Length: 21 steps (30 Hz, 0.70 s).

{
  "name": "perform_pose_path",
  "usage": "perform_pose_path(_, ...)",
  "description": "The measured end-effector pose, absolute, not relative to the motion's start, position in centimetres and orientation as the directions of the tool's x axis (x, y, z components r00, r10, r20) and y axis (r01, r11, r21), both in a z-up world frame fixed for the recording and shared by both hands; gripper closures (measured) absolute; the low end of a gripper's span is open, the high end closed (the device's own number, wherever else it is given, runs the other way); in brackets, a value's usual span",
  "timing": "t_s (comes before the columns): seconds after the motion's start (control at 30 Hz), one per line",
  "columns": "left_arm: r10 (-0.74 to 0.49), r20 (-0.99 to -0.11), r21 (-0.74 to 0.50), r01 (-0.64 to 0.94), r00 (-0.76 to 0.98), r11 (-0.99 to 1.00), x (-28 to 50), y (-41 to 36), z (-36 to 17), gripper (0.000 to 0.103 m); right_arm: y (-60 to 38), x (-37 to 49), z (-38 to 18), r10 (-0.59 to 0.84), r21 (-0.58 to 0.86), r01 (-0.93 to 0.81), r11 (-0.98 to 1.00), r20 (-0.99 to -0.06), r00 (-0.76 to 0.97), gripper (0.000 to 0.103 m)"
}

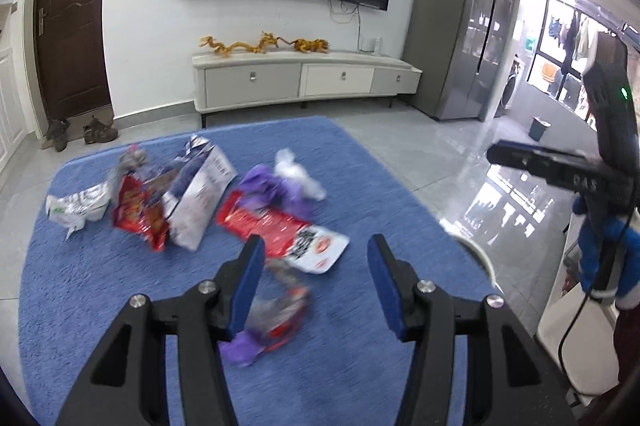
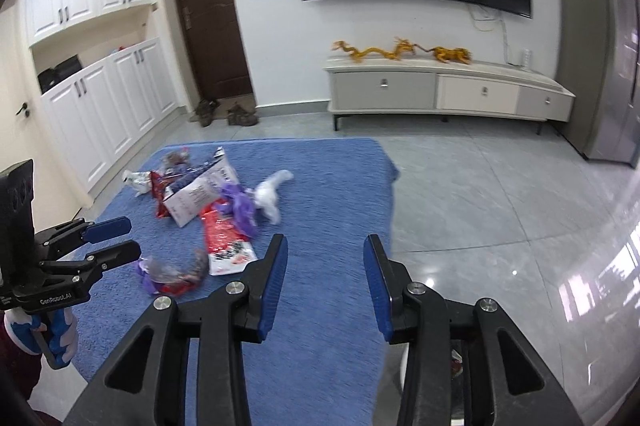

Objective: Collect trash
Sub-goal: 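Grasp the clear plastic bag with the left tool while the right tool grasps the purple glove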

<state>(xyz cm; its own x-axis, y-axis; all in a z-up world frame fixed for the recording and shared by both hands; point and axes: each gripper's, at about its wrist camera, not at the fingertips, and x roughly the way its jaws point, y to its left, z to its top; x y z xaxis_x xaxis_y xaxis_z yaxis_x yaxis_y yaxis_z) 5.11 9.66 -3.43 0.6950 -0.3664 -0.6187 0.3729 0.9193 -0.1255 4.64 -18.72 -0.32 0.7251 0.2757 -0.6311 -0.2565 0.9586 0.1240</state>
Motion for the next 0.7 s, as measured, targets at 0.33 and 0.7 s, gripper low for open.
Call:
perform_pose_path(0.33,-0.354,-0.740,-0.039,0.488,0.573,0.872,7.0,7.3,-9.3,0.052,-10.7,11.6,-4.9,0.389,0.177,-0.385,0.906,-0.708,0.589,0.061)
perform_pose_path(0.7,-0.308,-0.793,-0.011,0.494,0.525,0.870,9.6,7.2,-13.1,0.066,-4.8,18.2,-10.2,0.421,0.201,-0.443,0.874,-0.770,0.480,0.059)
